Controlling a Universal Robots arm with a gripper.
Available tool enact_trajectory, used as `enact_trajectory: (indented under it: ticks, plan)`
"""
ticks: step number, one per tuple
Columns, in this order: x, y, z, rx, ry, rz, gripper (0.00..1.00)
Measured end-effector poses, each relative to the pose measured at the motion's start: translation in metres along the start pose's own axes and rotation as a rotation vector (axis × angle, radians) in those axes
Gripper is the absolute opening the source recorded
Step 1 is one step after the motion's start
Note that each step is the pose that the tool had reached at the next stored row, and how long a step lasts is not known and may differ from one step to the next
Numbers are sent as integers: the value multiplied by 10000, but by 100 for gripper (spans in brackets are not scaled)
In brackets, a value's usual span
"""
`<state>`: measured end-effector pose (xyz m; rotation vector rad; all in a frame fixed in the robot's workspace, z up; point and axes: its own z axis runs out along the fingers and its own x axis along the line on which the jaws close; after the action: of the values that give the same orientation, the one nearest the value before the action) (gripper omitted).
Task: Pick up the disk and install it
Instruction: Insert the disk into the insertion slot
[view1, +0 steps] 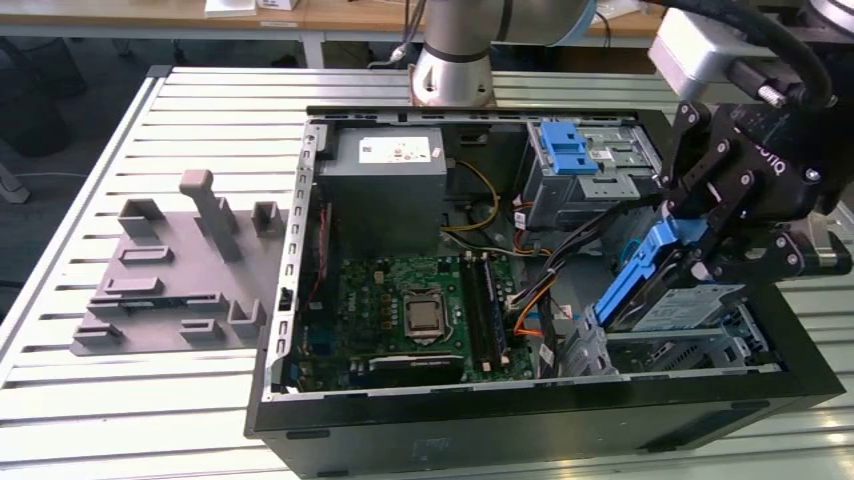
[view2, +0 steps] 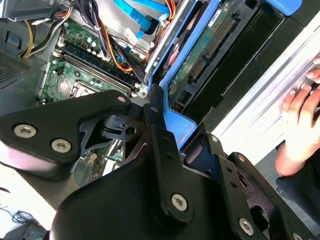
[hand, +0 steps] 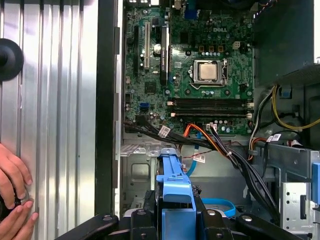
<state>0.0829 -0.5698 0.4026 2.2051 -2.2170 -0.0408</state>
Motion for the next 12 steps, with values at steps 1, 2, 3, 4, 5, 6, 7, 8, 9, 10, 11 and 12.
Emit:
enact_trajectory:
  ticks: [1,2,3,4,5,6,7,8,9,10,11,12]
  plan:
    - [0,0,16,0,0,0,36]
    - [1,-1,33,0,3,0,36]
    - [1,-2,51,0,4,0,36]
    - [1,-2,68,0,4,0,36]
    - [1,-2,85,0,6,0,36]
    - [2,-3,102,0,7,0,36]
    - [2,-3,119,0,9,0,36]
    - [2,-5,137,2,13,0,36]
    - [2,-5,152,1,14,-1,38]
    - [2,-5,168,0,12,0,38]
    - [2,-6,182,0,14,0,44]
    - [2,-6,197,0,11,0,44]
